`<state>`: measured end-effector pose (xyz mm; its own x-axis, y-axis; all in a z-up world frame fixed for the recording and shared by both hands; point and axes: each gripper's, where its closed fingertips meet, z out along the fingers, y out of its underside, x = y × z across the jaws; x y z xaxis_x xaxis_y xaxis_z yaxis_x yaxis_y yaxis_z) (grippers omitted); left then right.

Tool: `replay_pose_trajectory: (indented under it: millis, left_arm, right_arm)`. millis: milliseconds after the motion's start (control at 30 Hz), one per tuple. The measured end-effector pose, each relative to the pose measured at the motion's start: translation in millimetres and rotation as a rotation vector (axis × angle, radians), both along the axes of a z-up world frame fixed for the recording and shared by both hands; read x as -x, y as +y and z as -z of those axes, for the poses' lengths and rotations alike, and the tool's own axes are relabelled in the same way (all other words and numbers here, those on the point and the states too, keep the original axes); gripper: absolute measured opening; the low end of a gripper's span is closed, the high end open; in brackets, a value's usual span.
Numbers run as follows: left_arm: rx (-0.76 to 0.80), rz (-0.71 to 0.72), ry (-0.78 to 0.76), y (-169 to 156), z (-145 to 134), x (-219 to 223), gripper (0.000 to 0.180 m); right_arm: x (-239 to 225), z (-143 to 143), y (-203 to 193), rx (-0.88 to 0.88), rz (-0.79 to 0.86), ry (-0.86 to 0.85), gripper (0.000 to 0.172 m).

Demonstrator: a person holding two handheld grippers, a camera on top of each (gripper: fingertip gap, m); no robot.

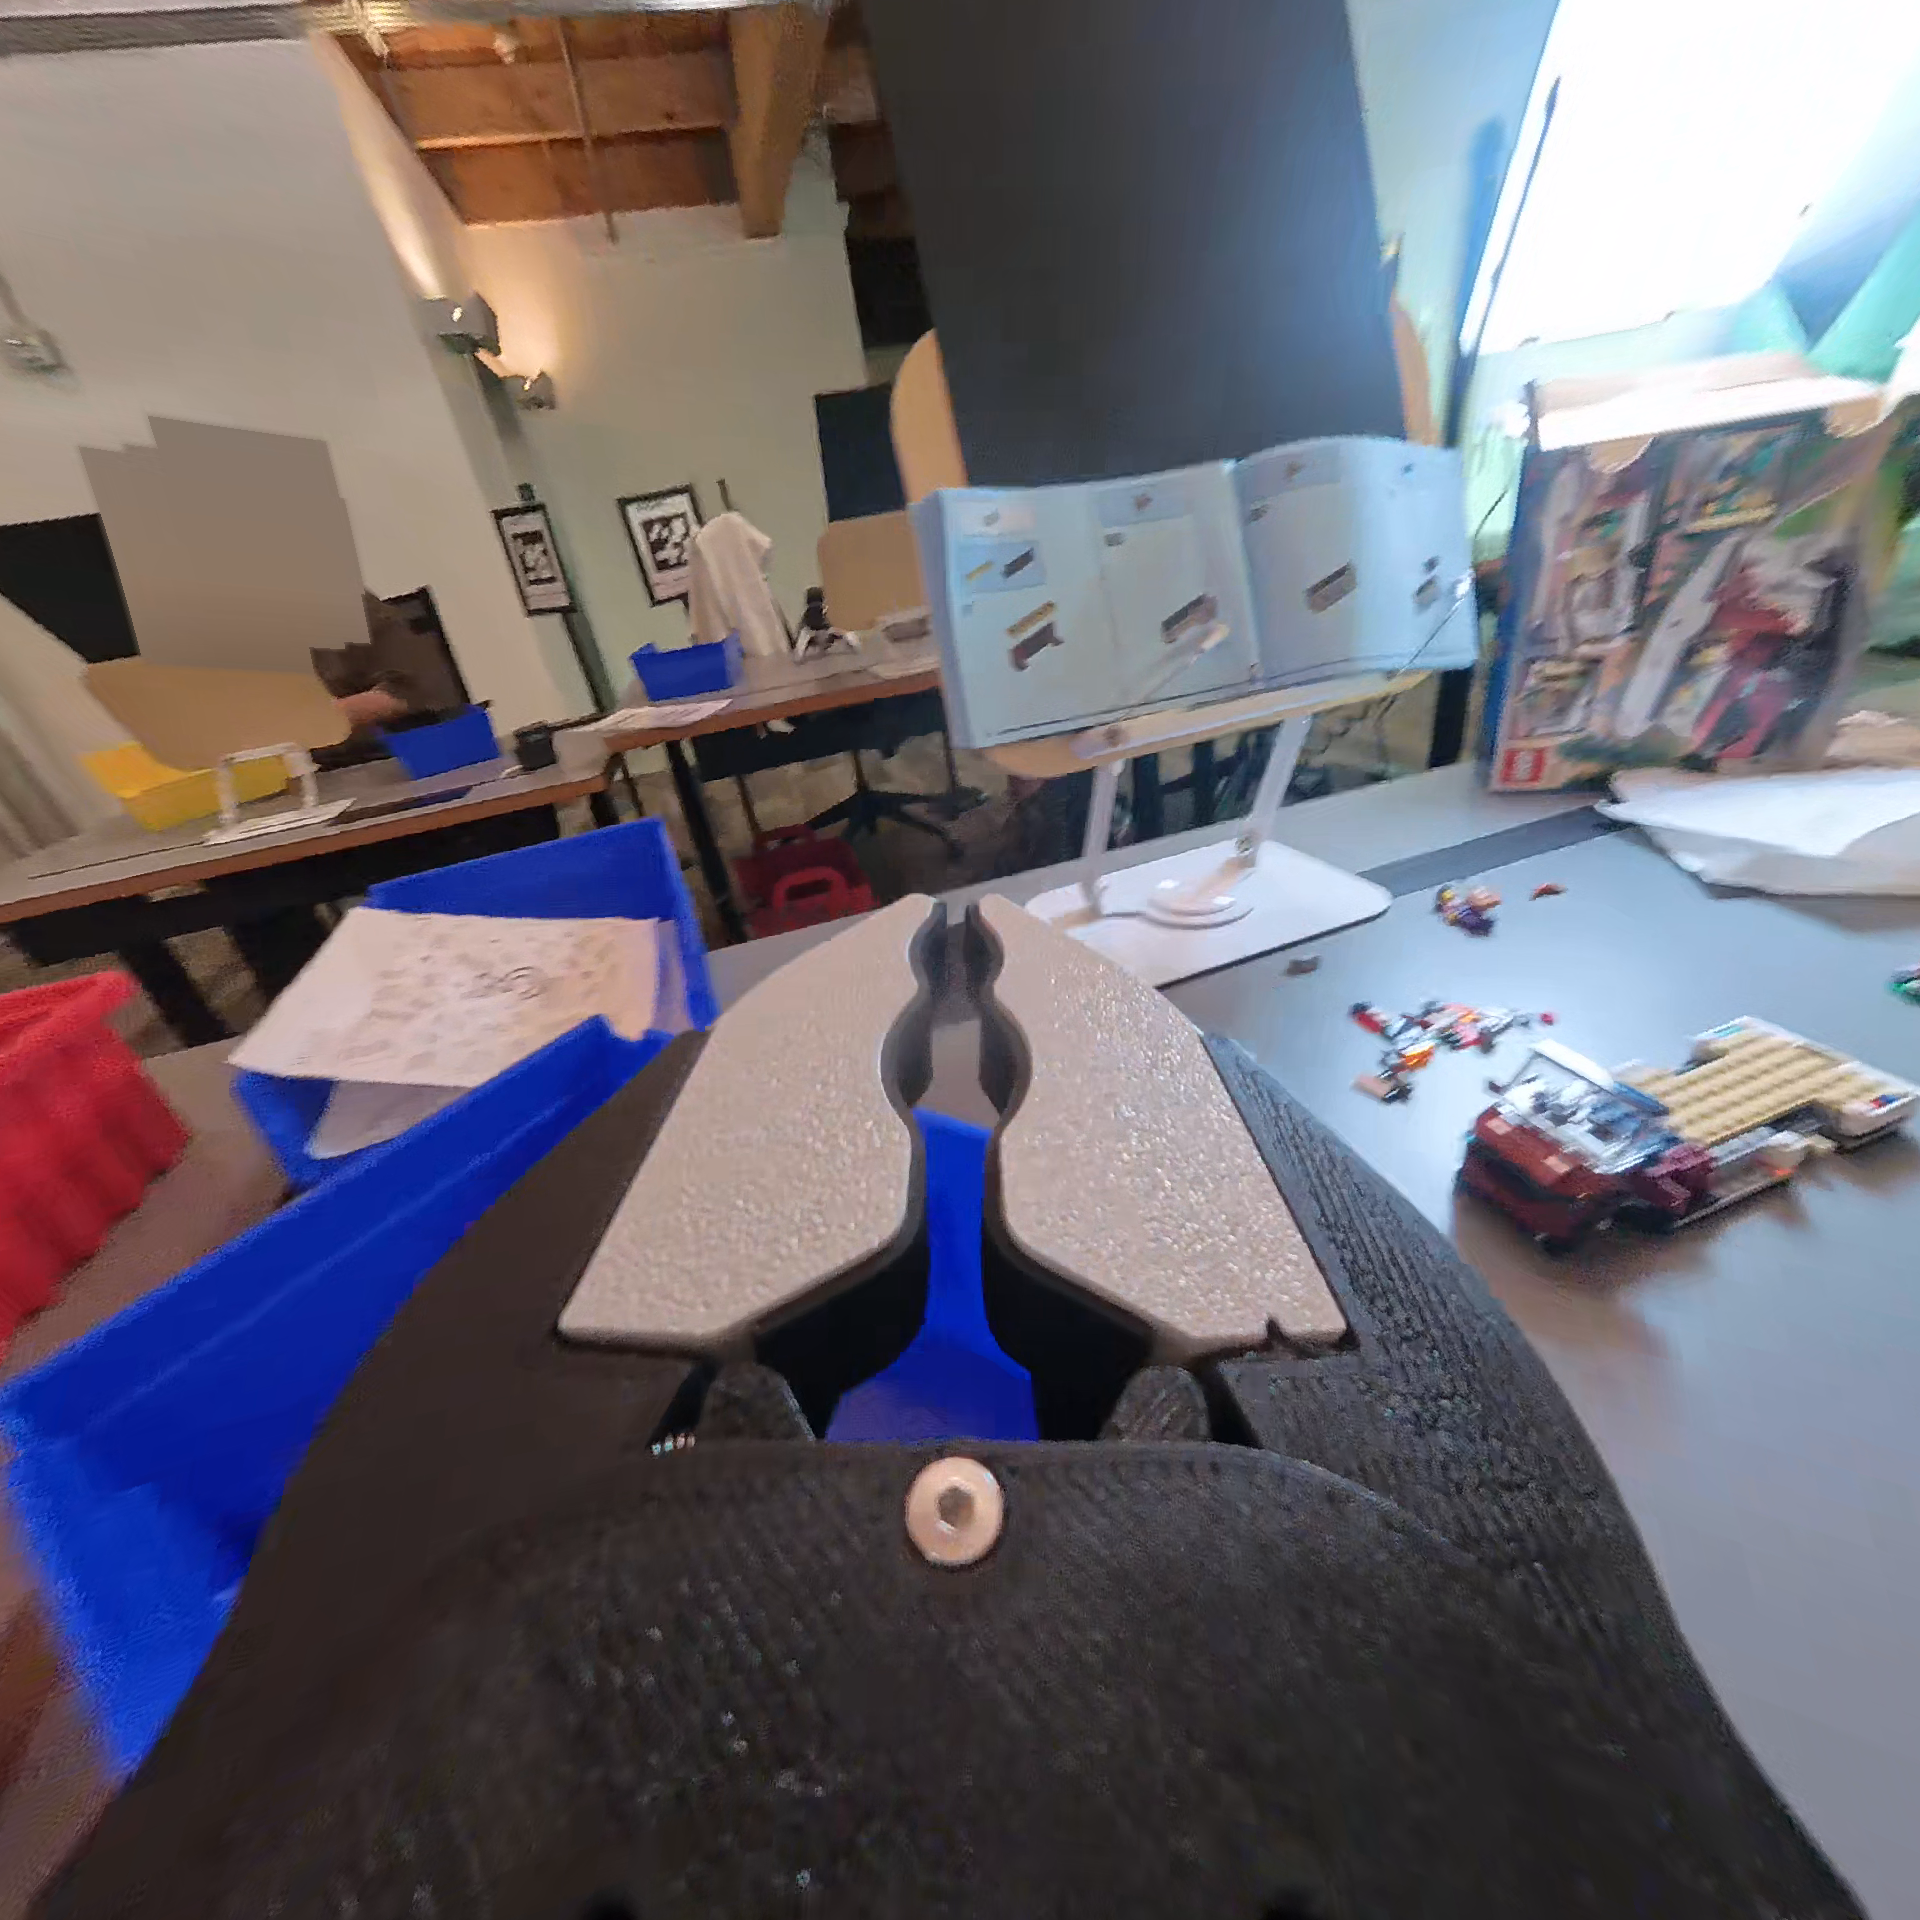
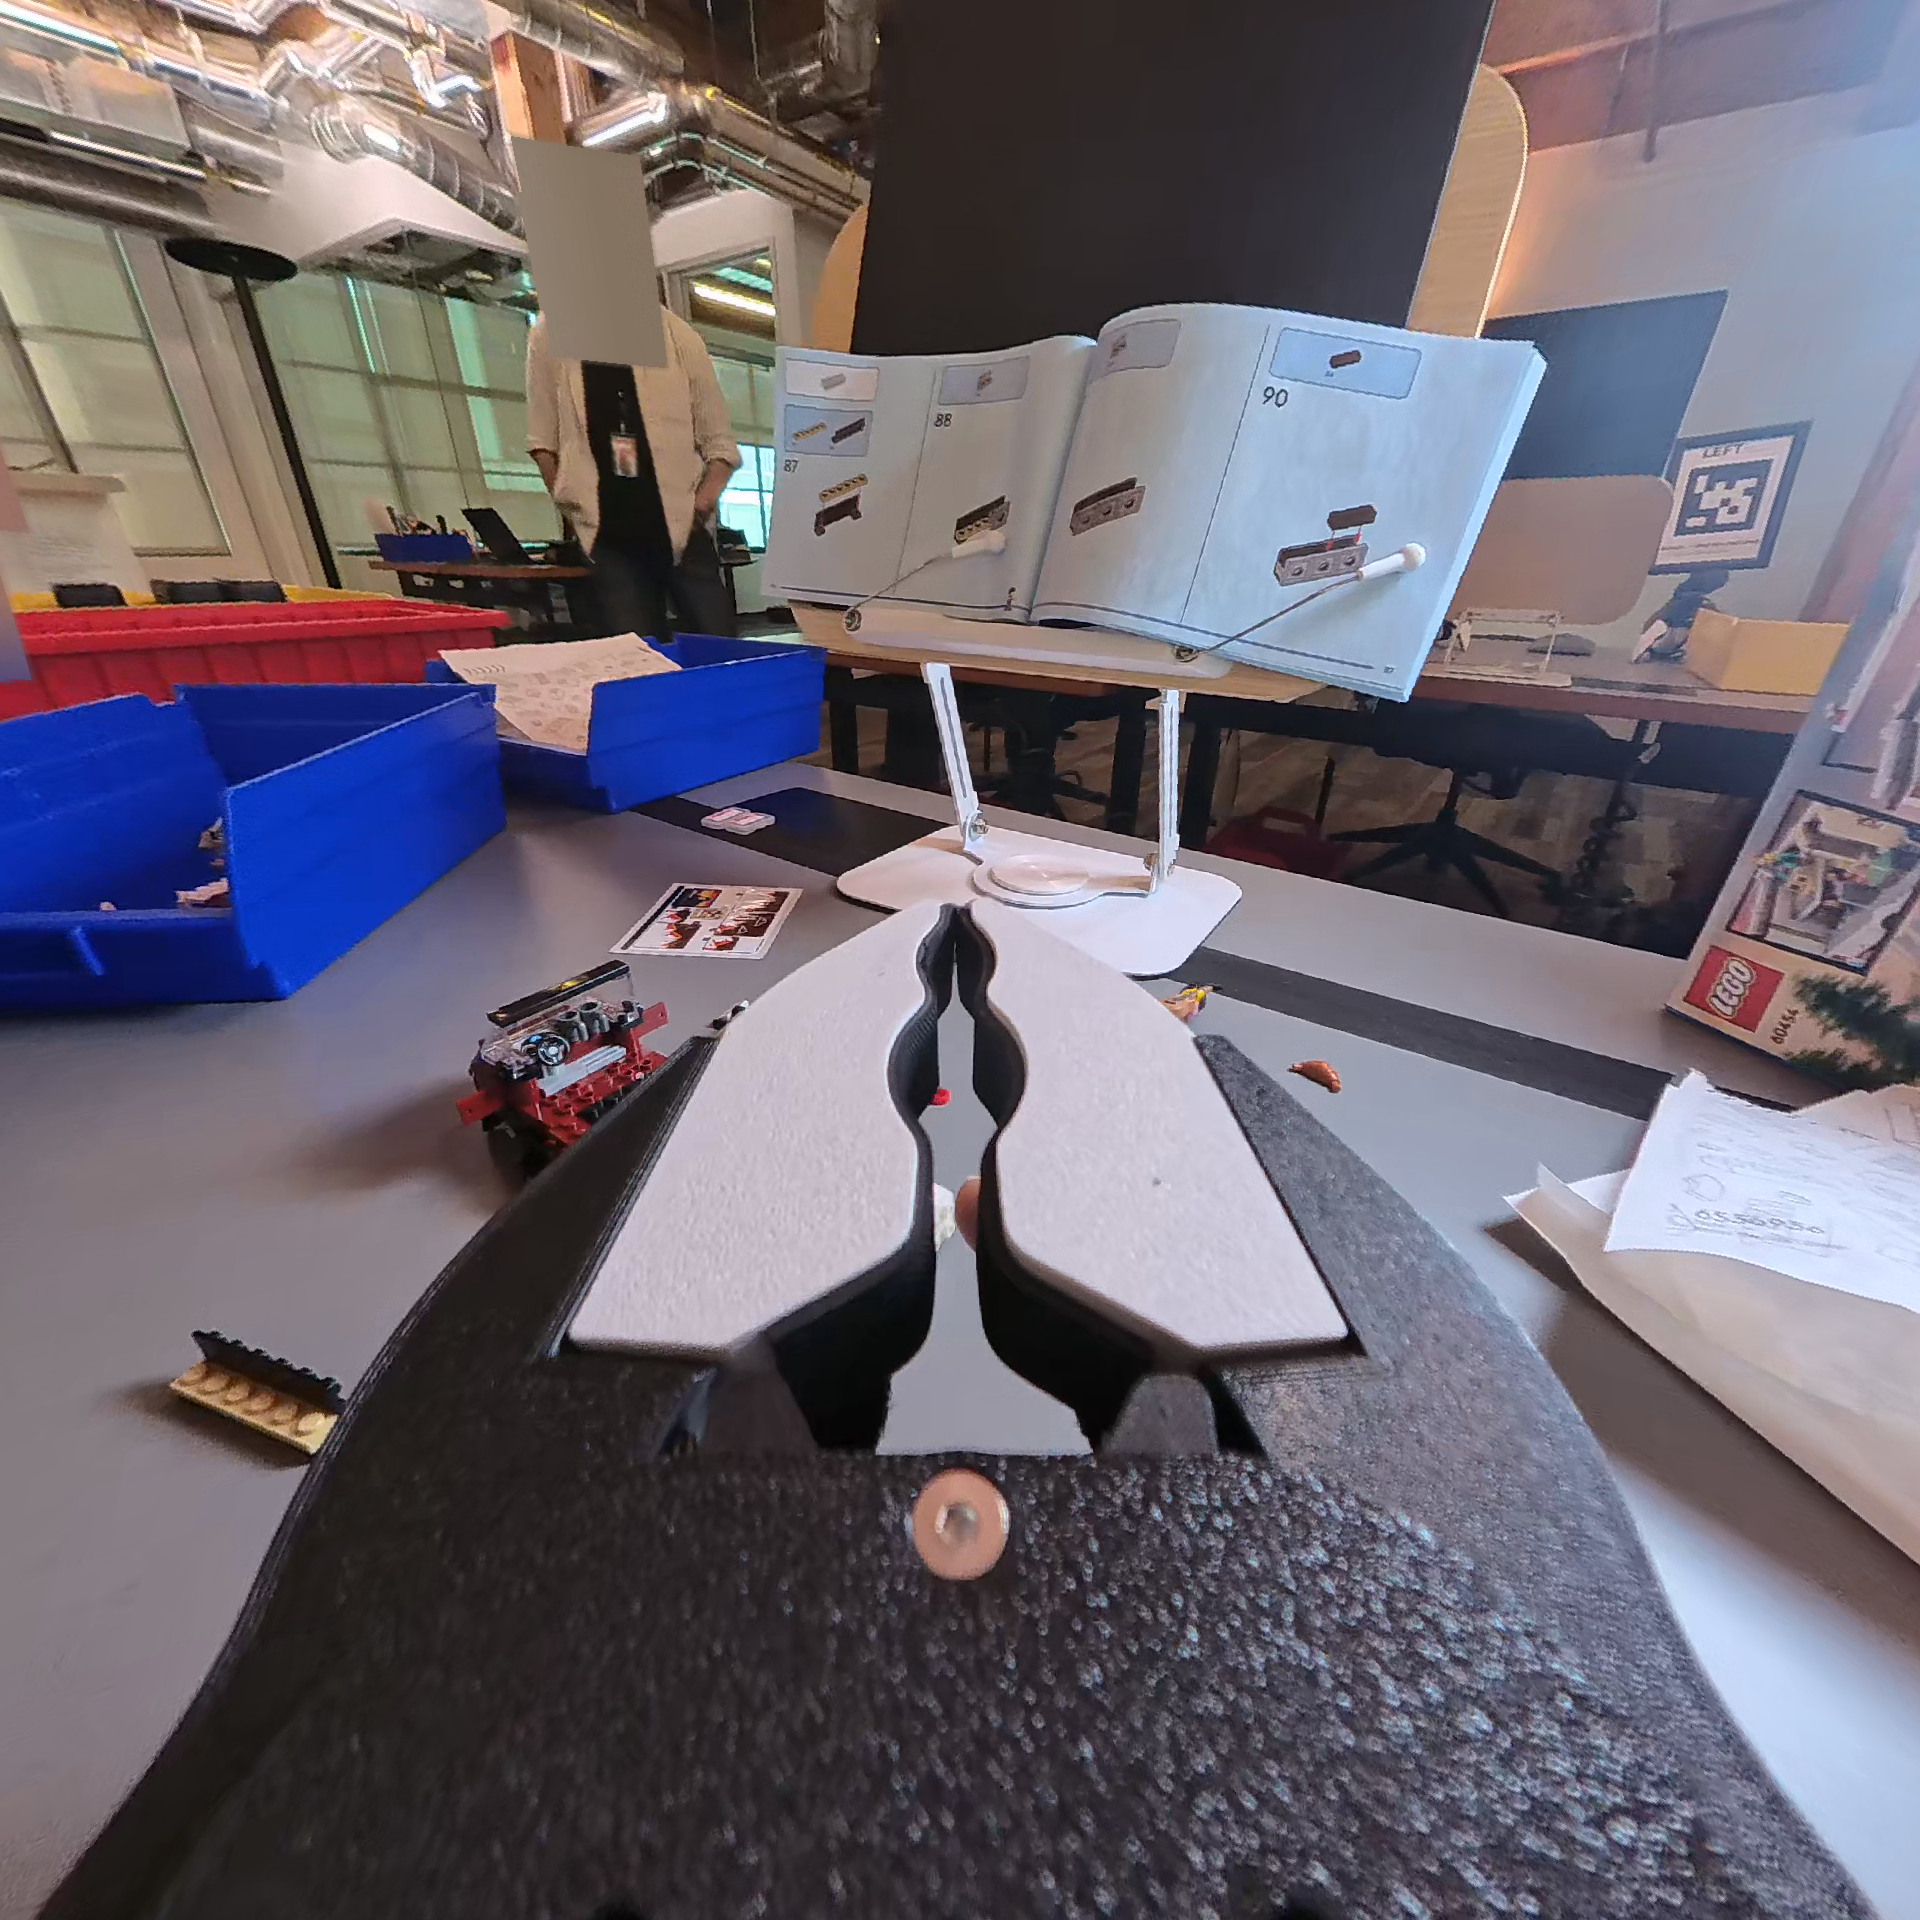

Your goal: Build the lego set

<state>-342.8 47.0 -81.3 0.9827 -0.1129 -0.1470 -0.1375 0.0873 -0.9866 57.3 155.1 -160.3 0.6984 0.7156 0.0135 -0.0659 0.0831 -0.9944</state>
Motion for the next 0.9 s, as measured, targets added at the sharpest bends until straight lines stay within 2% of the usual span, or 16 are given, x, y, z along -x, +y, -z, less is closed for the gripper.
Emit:
replay_pose_trajectory:
  millis: [167,367,533,667,767,900]
  left_arm:
    - [0.185,-0.07,0.125,1,0,53,0.011]
    - [0.454,-0.032,0.208,17,28,96,0.014]
    - [0.739,0.022,0.275,33,71,125,0.015]
    - [1.027,0.117,0.362,35,121,133,0.015]
    - [1.19,0.182,0.453,36,152,132,0.017]
    - [1.33,0.364,0.463,31,178,104,0.019]
  right_arm:
    - [5,4,-2,0.01,-0.02,-0.01,0.0]
    - [12,9,-6,0.013,-0.043,-0.034,0.0]
    - [17,13,-9,0.006,-0.062,-0.06,0.001]
    - [23,20,-10,0.013,-0.075,-0.088,0.001]
    - [26,24,-10,0.001,-0.073,-0.122,0.001]
    - [29,29,-11,-0.01,-0.075,-0.158,0.001]
